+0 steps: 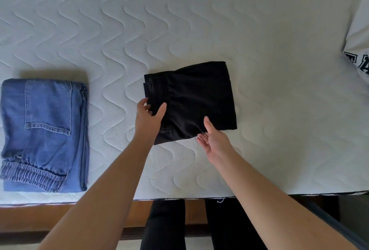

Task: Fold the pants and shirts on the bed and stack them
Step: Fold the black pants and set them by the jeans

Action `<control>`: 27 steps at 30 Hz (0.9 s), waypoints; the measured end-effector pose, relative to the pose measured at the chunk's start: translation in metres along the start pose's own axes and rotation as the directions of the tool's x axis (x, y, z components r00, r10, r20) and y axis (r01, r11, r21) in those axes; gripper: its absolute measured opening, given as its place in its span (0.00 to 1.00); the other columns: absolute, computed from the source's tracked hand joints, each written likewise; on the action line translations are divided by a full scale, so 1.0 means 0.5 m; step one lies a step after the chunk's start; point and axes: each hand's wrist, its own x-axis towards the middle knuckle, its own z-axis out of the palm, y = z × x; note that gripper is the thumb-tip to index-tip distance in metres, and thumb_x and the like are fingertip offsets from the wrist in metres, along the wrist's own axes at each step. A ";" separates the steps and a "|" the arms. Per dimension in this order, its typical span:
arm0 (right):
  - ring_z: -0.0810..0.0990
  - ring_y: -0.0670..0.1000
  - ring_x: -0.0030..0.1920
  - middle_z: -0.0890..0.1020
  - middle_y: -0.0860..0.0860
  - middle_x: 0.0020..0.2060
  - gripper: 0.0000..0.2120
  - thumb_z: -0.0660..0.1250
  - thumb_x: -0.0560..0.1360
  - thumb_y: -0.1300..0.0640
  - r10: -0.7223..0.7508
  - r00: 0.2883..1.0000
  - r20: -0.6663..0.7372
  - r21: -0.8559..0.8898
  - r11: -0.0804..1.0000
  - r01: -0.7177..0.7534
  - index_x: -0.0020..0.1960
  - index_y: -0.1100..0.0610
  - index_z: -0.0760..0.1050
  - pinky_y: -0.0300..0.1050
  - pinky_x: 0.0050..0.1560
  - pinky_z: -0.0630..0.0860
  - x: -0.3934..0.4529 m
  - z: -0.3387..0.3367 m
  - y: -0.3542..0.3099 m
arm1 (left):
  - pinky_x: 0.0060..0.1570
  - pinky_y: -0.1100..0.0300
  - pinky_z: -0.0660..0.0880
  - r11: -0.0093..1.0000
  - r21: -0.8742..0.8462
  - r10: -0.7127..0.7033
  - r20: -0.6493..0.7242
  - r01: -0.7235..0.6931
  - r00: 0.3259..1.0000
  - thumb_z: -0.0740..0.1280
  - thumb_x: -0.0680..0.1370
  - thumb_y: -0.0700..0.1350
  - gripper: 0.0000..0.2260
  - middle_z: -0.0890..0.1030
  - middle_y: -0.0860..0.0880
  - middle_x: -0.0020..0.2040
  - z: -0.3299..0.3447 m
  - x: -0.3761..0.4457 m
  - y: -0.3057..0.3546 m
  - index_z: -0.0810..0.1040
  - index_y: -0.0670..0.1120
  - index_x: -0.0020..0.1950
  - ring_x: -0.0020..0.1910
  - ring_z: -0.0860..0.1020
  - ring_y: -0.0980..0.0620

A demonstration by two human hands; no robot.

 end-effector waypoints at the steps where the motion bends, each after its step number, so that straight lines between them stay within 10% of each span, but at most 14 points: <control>1: 0.83 0.50 0.49 0.81 0.55 0.50 0.17 0.74 0.74 0.52 0.017 1.000 -0.002 0.039 0.999 -0.017 0.57 0.60 0.74 0.44 0.54 0.81 0.001 0.012 -0.003 | 0.58 0.53 0.77 0.999 -0.024 -0.046 0.016 0.046 0.999 0.74 0.72 0.60 0.35 0.74 0.54 0.58 0.000 0.013 0.011 0.62 0.53 0.73 0.56 0.77 0.53; 5: 0.85 0.51 0.48 0.83 0.56 0.51 0.22 0.72 0.75 0.64 0.009 0.994 0.110 0.178 0.984 -0.029 0.66 0.61 0.71 0.45 0.48 0.82 0.006 0.022 -0.006 | 0.58 0.52 0.77 0.978 0.205 -0.052 0.047 0.041 0.998 0.77 0.71 0.55 0.35 0.76 0.52 0.56 -0.008 0.052 0.029 0.65 0.49 0.73 0.54 0.76 0.49; 10: 0.84 0.48 0.49 0.83 0.52 0.49 0.14 0.67 0.76 0.71 -0.038 0.977 0.208 0.266 0.964 -0.020 0.60 0.59 0.74 0.51 0.66 0.74 0.030 -0.021 0.010 | 0.53 0.55 0.79 0.994 0.113 -0.008 0.028 0.004 1.000 0.75 0.74 0.49 0.20 0.78 0.53 0.55 -0.022 0.041 0.012 0.72 0.52 0.63 0.51 0.79 0.52; 15: 0.86 0.50 0.45 0.85 0.56 0.47 0.09 0.70 0.77 0.57 -0.017 1.000 0.024 -0.233 0.972 0.022 0.54 0.61 0.75 0.41 0.43 0.83 0.040 -0.019 -0.004 | 0.65 0.46 0.69 0.786 0.574 0.413 -0.208 -0.231 0.887 0.68 0.77 0.52 0.26 0.71 0.45 0.69 0.015 -0.028 -0.014 0.66 0.48 0.72 0.68 0.69 0.43; 20: 0.76 0.50 0.29 0.79 0.49 0.30 0.18 0.62 0.80 0.46 -0.167 0.986 -0.025 -0.785 0.613 0.084 0.39 0.57 0.74 0.43 0.32 0.72 -0.019 -0.031 -0.055 | 0.76 0.49 0.55 0.353 0.774 0.705 0.148 -0.525 0.693 0.58 0.83 0.48 0.22 0.64 0.45 0.78 0.076 -0.039 0.005 0.64 0.45 0.77 0.78 0.59 0.46; 23: 0.70 0.51 0.27 0.71 0.49 0.25 0.22 0.56 0.82 0.45 -0.680 0.651 0.338 -0.894 -0.015 0.448 0.34 0.56 0.70 0.45 0.29 0.66 -0.047 -0.036 -0.085 | 0.78 0.48 0.53 0.213 0.820 0.689 0.259 -0.531 0.677 0.54 0.84 0.48 0.22 0.61 0.45 0.79 0.088 -0.006 0.027 0.64 0.44 0.78 0.79 0.56 0.46; 27: 0.80 0.50 0.51 0.82 0.50 0.51 0.15 0.55 0.83 0.50 -0.766 0.419 0.488 -0.790 -0.183 0.586 0.63 0.54 0.76 0.45 0.51 0.75 -0.014 0.014 -0.134 | 0.78 0.46 0.52 0.201 0.865 0.665 0.224 -0.460 0.713 0.50 0.85 0.51 0.24 0.60 0.44 0.79 0.095 0.045 0.058 0.62 0.43 0.78 0.79 0.56 0.45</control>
